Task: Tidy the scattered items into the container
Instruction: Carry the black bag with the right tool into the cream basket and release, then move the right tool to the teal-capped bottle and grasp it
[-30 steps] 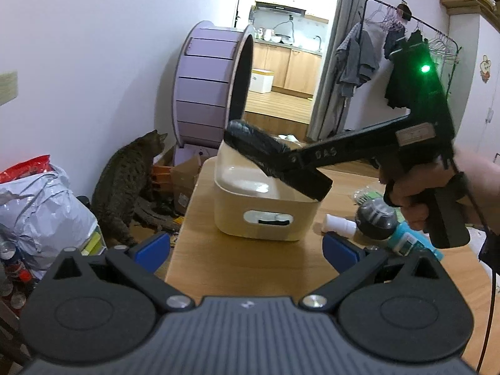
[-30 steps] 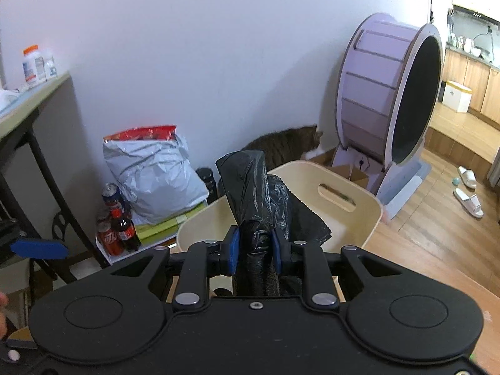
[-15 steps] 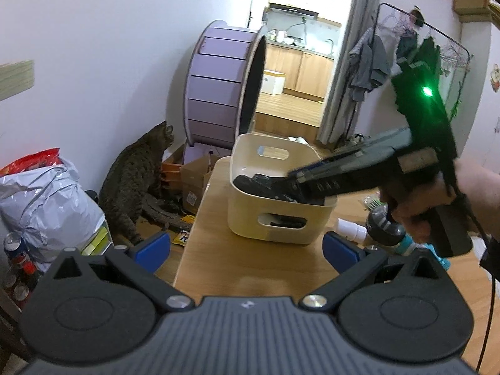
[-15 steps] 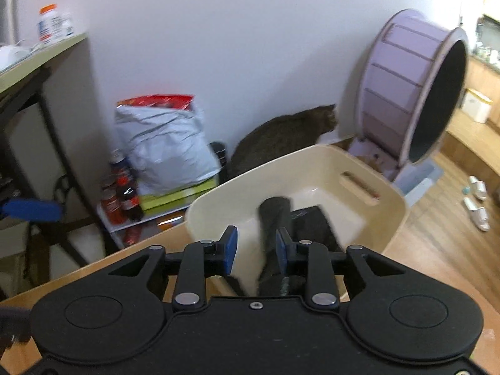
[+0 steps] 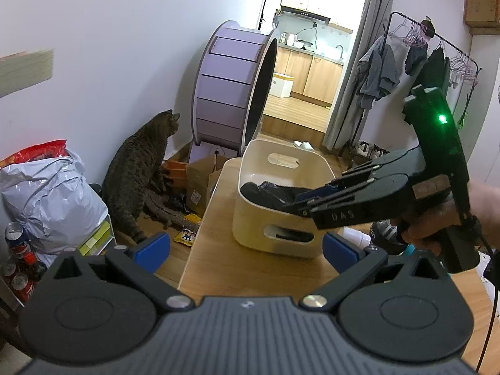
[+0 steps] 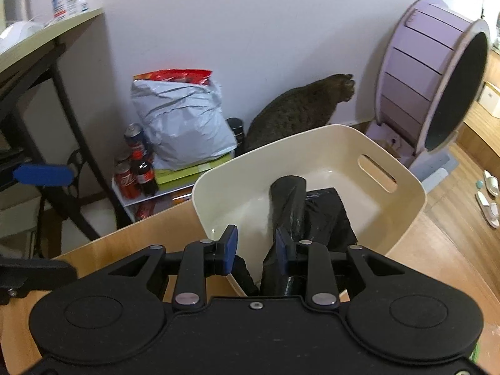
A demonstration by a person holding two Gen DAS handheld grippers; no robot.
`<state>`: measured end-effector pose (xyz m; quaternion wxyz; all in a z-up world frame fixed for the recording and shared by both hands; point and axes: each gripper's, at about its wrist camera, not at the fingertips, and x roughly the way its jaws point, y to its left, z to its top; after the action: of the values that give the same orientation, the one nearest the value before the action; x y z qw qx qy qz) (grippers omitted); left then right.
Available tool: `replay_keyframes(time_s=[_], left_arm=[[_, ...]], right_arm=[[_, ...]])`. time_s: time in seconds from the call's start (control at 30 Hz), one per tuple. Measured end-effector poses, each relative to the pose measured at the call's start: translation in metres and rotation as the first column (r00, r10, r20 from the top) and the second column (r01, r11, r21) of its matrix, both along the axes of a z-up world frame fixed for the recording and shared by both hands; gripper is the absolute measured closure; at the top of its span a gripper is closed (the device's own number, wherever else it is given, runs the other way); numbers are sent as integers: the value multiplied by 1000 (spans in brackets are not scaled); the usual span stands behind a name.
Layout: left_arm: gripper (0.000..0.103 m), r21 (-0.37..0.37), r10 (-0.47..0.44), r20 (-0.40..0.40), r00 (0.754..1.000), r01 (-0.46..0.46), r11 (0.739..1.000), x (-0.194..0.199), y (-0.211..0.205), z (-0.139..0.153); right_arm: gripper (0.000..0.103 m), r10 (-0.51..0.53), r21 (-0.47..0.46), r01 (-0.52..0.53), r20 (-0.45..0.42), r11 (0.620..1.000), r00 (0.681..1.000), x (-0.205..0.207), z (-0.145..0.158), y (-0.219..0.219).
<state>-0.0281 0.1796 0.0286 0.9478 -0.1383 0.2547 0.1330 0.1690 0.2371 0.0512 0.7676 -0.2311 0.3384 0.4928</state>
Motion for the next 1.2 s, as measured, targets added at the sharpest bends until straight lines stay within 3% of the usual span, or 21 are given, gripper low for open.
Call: replay_keyframes(time_s=[0.37, 0.7, 0.83, 0.93, 1.2], left_arm=[[0, 2, -6, 18, 1000, 6, 1000, -7, 2, 4], [0, 38, -27, 0, 1000, 27, 999, -14, -2, 6], [0, 58, -43, -21, 999, 44, 997, -15, -7, 4], [0, 75, -58, -36, 998, 61, 995, -13, -13, 3], [0, 108, -124, -70, 990, 131, 985, -8, -40, -2]], right_arm=[[75, 73, 19, -72, -51, 997, 996, -39, 2, -14], [74, 37, 62, -34, -58, 997, 998, -58, 10, -32], [53, 0, 83, 2, -26, 997, 1000, -60, 18, -43], [48, -37, 110, 38, -10, 993, 999, -64, 26, -58], [14, -192, 167, 184, 33, 969, 981, -74, 36, -115]])
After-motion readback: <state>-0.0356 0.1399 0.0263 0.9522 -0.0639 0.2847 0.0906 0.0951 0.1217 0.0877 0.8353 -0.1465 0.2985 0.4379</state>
